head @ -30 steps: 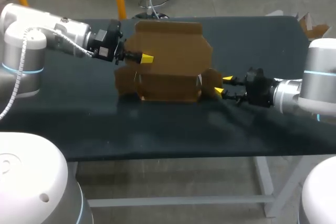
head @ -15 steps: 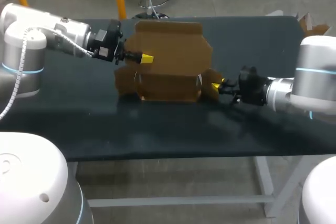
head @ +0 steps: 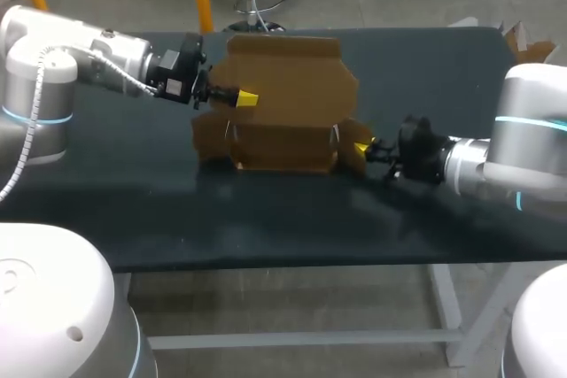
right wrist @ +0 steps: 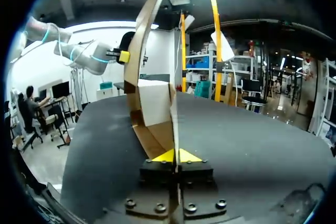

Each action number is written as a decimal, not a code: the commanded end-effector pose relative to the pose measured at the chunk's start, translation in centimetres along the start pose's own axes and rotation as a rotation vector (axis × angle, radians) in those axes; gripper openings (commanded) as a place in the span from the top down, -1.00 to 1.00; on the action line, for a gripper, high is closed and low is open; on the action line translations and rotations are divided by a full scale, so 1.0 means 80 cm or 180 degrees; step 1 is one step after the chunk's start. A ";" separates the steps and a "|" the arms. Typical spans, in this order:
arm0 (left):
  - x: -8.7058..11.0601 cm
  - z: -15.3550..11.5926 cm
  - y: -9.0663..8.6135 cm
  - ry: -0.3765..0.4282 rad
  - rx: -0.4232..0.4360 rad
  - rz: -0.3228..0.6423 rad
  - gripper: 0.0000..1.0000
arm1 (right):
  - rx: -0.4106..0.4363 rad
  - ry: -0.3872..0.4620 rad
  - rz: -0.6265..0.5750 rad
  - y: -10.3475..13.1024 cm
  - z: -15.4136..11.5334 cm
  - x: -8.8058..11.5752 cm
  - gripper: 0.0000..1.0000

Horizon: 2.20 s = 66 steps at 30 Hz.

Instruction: Assemble the packaging by folding the flat box into shape, placing the metal phone stand inside, and closing the box properly

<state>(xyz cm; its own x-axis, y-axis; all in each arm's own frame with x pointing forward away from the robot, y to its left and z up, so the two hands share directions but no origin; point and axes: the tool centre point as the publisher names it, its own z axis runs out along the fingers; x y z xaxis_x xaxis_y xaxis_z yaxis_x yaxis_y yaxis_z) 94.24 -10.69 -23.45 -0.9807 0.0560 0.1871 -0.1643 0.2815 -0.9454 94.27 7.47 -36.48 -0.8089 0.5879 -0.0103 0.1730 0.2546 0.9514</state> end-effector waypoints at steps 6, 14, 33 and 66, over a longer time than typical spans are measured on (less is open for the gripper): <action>-0.002 0.001 0.004 0.0011 -0.0010 -0.0001 1.00 | -0.0010 -0.0127 0.0028 0.002 0.007 0.018 0.95; -0.002 0.001 0.004 0.0011 -0.0010 -0.0001 1.00 | 0.0027 -0.0220 0.0099 0.004 0.013 0.028 0.57; -0.002 0.001 0.004 0.0011 -0.0010 -0.0001 1.00 | 0.0145 -0.0410 0.0234 0.000 0.021 0.063 0.25; -0.002 0.001 0.004 0.0011 -0.0010 -0.0001 1.00 | 0.0194 -0.0606 0.0250 -0.010 0.030 0.106 0.15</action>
<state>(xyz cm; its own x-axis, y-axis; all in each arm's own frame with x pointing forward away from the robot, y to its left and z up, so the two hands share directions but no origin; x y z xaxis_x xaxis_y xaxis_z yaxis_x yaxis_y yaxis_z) 94.25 -10.76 -23.46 -0.9808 0.0562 0.1870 -0.1641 0.2818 -0.9453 88.55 13.47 -37.82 -0.7242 0.6889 0.0304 0.2724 0.2452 0.9304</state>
